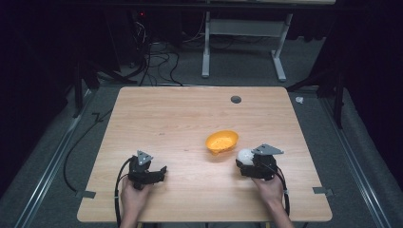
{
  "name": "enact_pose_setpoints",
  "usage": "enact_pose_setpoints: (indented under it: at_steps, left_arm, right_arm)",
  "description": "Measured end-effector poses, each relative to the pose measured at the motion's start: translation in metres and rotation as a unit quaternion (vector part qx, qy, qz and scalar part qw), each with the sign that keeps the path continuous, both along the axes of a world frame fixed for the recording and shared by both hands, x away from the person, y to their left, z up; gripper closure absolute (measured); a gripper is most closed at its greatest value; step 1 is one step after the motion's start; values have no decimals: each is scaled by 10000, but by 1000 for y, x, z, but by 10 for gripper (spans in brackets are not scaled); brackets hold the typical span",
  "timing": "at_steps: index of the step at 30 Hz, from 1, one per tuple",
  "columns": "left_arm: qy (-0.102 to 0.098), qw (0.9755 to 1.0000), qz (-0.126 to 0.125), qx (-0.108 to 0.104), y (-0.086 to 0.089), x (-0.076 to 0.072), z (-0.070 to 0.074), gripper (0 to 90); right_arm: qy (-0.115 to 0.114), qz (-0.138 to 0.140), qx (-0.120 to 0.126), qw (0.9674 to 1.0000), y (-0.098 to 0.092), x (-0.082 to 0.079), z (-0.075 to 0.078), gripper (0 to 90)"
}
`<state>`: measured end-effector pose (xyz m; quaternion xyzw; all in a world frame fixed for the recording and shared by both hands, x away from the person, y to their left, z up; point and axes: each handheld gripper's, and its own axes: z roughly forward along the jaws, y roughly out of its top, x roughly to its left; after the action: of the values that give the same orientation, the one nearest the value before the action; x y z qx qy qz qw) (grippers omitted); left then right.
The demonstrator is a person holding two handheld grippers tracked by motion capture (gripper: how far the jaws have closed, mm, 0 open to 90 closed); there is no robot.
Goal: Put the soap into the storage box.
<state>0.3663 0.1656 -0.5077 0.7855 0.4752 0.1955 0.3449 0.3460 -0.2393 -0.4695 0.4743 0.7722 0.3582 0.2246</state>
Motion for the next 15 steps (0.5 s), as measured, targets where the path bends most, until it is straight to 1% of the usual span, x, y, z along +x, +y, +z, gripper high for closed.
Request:
enact_pose_setpoints:
  at_steps: [7, 15]
  left_arm:
    - [-7, 10000, 1, -4, 0, 0, 0, 154]
    - [-2, 10000, 1, -1, 0, 0, 0, 155]
  right_arm:
    - [-76, 108, 84, 9999, 2, 0, 11, 234]
    - [-112, 196, 154, 9996, 5, 0, 23, 234]
